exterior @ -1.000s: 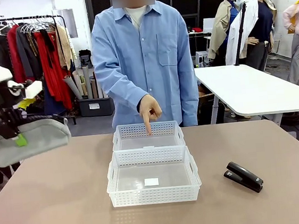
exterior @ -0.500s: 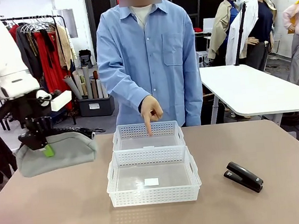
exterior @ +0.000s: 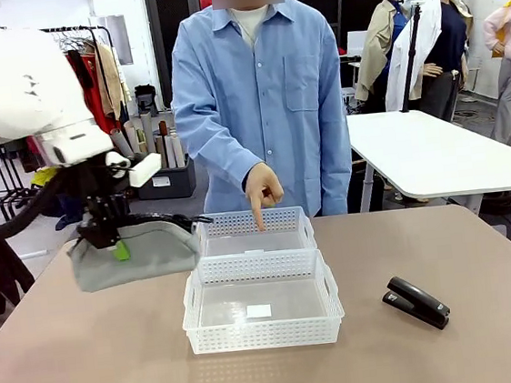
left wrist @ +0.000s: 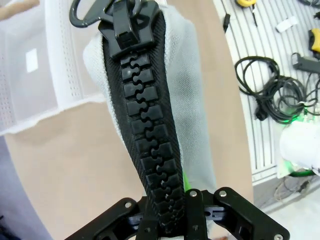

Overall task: Distribute items into two baskets.
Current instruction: Place the picked Pencil pouch into the Organizing basket as instructed by the person.

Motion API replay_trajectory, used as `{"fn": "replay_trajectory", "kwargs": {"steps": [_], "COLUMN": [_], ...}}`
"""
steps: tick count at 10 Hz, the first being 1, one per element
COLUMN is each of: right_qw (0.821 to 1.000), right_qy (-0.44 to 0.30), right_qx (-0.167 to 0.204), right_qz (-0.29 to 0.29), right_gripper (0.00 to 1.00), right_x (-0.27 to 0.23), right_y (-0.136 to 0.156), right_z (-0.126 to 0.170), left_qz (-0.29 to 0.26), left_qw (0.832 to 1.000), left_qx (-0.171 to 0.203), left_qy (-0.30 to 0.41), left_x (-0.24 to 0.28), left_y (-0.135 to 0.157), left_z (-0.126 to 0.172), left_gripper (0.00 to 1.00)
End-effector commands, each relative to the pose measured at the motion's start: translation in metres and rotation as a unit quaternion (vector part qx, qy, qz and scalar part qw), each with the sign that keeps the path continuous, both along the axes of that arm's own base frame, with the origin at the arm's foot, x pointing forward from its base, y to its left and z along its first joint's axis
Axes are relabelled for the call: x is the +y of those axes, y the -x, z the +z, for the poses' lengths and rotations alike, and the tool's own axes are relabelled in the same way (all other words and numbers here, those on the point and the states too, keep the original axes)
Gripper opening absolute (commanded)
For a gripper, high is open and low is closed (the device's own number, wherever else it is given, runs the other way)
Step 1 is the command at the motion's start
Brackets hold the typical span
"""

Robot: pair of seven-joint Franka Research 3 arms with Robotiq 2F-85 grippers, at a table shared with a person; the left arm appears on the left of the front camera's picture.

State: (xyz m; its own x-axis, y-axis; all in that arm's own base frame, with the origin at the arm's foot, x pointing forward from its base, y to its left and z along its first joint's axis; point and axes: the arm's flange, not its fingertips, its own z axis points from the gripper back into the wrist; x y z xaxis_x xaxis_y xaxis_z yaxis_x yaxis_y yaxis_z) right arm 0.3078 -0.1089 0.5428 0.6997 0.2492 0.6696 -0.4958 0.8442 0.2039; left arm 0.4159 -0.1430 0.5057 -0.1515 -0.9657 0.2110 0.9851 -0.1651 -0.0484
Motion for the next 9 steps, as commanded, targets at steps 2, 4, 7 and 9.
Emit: {"fn": "replay_trajectory", "kwargs": {"steps": [2, 4, 7, 9], "right_qw": [1.000, 1.000, 1.000, 1.000], "right_qy": [-0.004, -0.004, -0.004, -0.004], "right_qx": [-0.001, -0.001, -0.001, -0.001], "right_qz": [0.001, 0.001, 0.001, 0.001], "right_gripper": [1.00, 1.00, 1.00, 1.00], "right_x": [0.001, 0.001, 0.001, 0.001], "right_y": [0.000, 0.000, 0.000, 0.000], "right_z": [0.001, 0.001, 0.001, 0.001], "left_qz": [-0.010, -0.005, -0.007, -0.012], "left_qw": [1.000, 0.999, 1.000, 1.000], "left_qx": [-0.017, -0.029, -0.017, -0.012], "left_qy": [-0.018, -0.023, -0.017, -0.020], "left_x": [-0.045, -0.070, -0.104, -0.131], "left_y": [-0.003, -0.016, -0.029, -0.025], "left_z": [-0.002, -0.004, -0.013, -0.022], "left_gripper": [0.00, 0.00, 0.00, 0.00]}}
